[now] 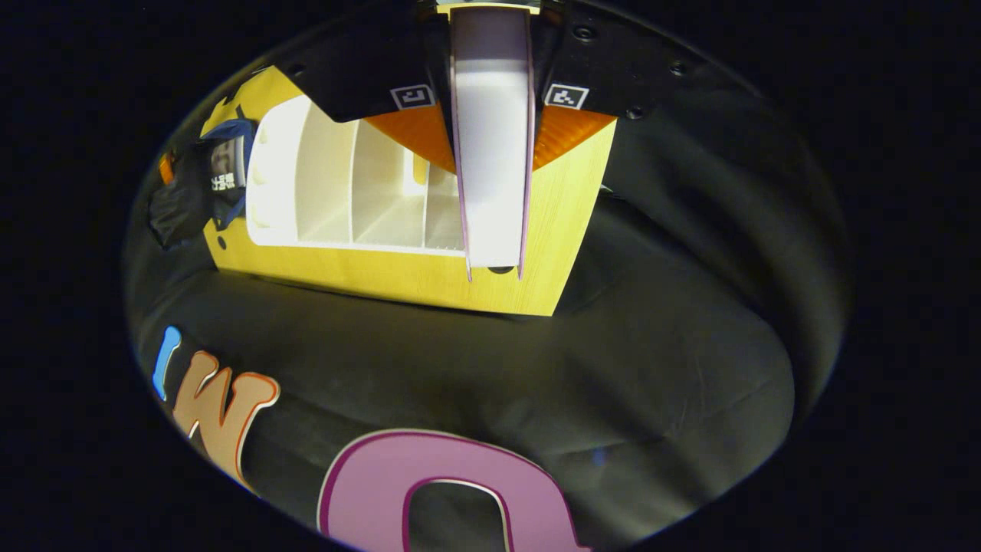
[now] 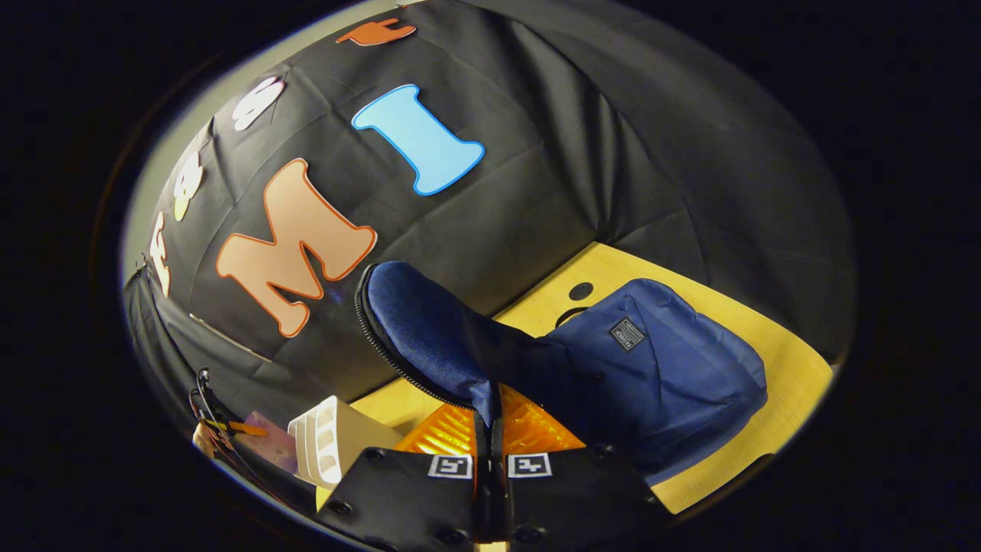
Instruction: Open the schoolbag, grab two books from the bookshelf and put them into the schoolbag.
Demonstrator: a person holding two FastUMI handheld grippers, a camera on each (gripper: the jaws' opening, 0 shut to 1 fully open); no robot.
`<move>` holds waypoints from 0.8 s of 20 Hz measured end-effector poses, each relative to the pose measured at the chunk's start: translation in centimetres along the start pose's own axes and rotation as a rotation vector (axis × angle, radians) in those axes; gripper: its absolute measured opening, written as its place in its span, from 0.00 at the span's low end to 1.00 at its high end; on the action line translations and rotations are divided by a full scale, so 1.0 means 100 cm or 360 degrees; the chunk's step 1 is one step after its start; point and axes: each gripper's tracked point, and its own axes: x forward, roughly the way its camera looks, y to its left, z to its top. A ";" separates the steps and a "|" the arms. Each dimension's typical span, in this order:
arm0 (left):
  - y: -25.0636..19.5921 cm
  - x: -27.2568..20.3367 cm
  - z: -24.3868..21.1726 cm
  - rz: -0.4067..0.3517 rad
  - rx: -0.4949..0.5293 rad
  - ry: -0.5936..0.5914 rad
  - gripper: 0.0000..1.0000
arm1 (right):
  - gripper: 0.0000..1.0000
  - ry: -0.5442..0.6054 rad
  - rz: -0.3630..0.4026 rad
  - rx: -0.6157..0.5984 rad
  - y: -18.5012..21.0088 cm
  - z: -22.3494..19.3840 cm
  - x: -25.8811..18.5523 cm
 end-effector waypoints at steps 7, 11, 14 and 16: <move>0.015 -0.067 0.048 -0.0138 -0.0263 -0.0252 0.36 | 0.03 0.0010 -0.0007 -0.0018 0.001 -0.001 0.001; -0.005 -0.095 0.071 -0.0480 -0.0664 -0.0370 0.36 | 0.03 0.0018 -0.0008 -0.0014 0.000 -0.001 0.001; -0.018 -0.101 0.077 -0.0695 -0.0890 -0.0423 0.36 | 0.03 0.0022 -0.0009 -0.0013 0.000 -0.001 0.001; -0.032 -0.104 0.078 -0.0807 -0.1001 -0.0450 0.36 | 0.03 0.0027 -0.0008 -0.0017 0.001 -0.001 0.000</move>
